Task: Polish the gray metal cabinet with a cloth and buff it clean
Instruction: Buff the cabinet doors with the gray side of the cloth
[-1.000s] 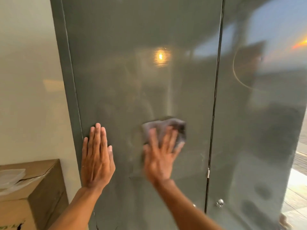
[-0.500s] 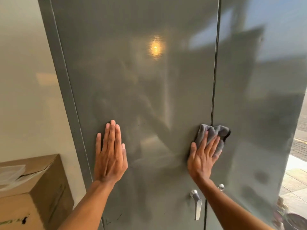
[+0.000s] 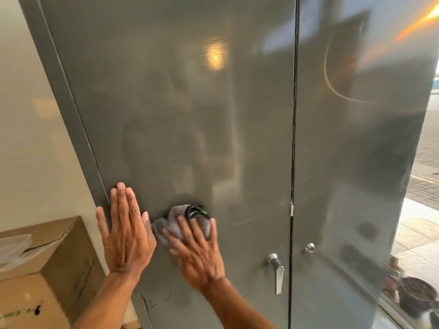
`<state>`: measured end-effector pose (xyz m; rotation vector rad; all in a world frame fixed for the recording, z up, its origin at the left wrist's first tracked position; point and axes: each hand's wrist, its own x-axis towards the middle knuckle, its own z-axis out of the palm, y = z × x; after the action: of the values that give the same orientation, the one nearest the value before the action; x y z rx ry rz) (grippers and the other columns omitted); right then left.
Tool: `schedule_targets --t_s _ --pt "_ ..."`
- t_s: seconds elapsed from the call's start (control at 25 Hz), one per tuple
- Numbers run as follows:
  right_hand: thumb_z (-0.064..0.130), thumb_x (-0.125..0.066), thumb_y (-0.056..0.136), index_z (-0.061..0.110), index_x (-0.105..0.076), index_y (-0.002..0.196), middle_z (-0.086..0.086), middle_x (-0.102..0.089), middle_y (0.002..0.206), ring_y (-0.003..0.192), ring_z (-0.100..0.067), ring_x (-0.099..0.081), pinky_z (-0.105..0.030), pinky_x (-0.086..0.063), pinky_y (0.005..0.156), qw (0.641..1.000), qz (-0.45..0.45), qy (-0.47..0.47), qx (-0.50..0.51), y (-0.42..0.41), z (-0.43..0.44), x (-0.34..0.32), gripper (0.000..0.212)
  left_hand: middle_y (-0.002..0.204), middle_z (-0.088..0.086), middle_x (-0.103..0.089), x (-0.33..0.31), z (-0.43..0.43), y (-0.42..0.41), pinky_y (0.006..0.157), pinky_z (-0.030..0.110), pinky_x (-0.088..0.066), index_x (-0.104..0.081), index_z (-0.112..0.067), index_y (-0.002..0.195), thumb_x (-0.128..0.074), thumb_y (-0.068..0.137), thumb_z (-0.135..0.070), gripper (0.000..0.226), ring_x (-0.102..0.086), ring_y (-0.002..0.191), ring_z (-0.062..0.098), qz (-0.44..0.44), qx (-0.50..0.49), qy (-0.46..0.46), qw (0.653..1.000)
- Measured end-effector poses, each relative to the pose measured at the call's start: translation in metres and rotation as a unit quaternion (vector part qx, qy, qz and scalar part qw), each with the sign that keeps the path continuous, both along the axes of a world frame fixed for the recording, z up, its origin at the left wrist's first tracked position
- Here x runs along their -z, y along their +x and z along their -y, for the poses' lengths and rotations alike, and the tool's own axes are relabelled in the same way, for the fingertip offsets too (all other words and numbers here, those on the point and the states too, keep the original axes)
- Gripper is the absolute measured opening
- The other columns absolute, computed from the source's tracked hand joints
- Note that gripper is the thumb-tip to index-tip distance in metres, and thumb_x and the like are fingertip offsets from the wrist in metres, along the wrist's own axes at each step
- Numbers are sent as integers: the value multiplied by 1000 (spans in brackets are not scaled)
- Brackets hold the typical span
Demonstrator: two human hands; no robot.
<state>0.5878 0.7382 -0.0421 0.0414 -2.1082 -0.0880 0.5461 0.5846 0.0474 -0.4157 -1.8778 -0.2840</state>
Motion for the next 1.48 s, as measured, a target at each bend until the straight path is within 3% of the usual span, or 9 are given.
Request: schedule_targets --t_s 0.2,0.32,0.44,0.76,0.96,1.08,1.2,1.28,1.48 --pt "58 -14 101 40 24 156 -11 21 167 154 -25 23 -56 8 123 935 71 -326 118 39 -125 -8 70 169 17 -17 -7 -38 7 126 55 -10 -16 1 161 -37 103 -22 65 -17 157 29 -1 30 8 1000" --pt "62 -3 95 46 38 146 1 37 162 150 -15 33 -55 8 124 903 51 -414 101 52 -154 -45 67 169 16 -18 -18 -79 15 125 57 -13 -20 1 160 -40 101 -24 67 -22 155 30 -25 67 -27 997" --pt "62 -3 95 52 31 148 8 39 161 150 -12 32 -58 8 123 907 6 -412 89 48 -183 -119 64 169 15 -19 -68 -117 17 124 59 -16 -22 1 159 -39 101 -26 67 -24 154 29 -60 85 -48 993" --pt "57 -7 103 46 10 158 0 28 166 152 -20 29 -63 5 122 987 -30 -155 39 50 -282 -373 60 167 16 -25 -268 -232 34 120 62 -26 -33 4 156 -37 101 -29 64 -31 153 30 -125 98 8 987" --pt "56 -18 105 47 5 158 -1 25 167 151 -19 31 -65 12 119 995 -67 -70 25 43 -303 -520 59 169 16 -20 -399 -306 49 126 54 -12 -20 1 161 -35 103 -28 66 -24 155 29 -138 79 138 978" --pt "52 -20 107 45 3 159 -2 22 168 151 -21 30 -67 13 117 994 -87 -70 -11 34 -297 -580 58 169 17 -20 -445 -330 42 125 55 -12 -19 0 161 -33 104 -30 66 -24 155 30 -172 66 138 973" --pt "53 -26 106 45 -10 160 2 7 171 156 -17 15 -66 -4 120 989 -143 -12 -27 30 -336 -597 57 168 17 -20 -477 -342 39 124 57 -15 -22 1 160 -33 103 -31 66 -23 155 30 -194 59 113 973" --pt "54 -30 104 46 -13 159 4 -1 171 157 -16 6 -65 -12 120 982 -182 -41 -7 41 -402 -600 58 168 16 -20 -496 -358 42 125 55 -15 -22 0 160 -32 103 -33 67 -21 156 29 -197 69 91 974" --pt "55 -18 106 46 11 158 4 22 168 154 -17 20 -63 3 122 946 -109 -300 62 93 -557 -621 61 170 13 -16 -506 -396 32 127 50 -15 -20 -1 161 -24 105 -36 66 -14 158 25 -147 75 68 984"
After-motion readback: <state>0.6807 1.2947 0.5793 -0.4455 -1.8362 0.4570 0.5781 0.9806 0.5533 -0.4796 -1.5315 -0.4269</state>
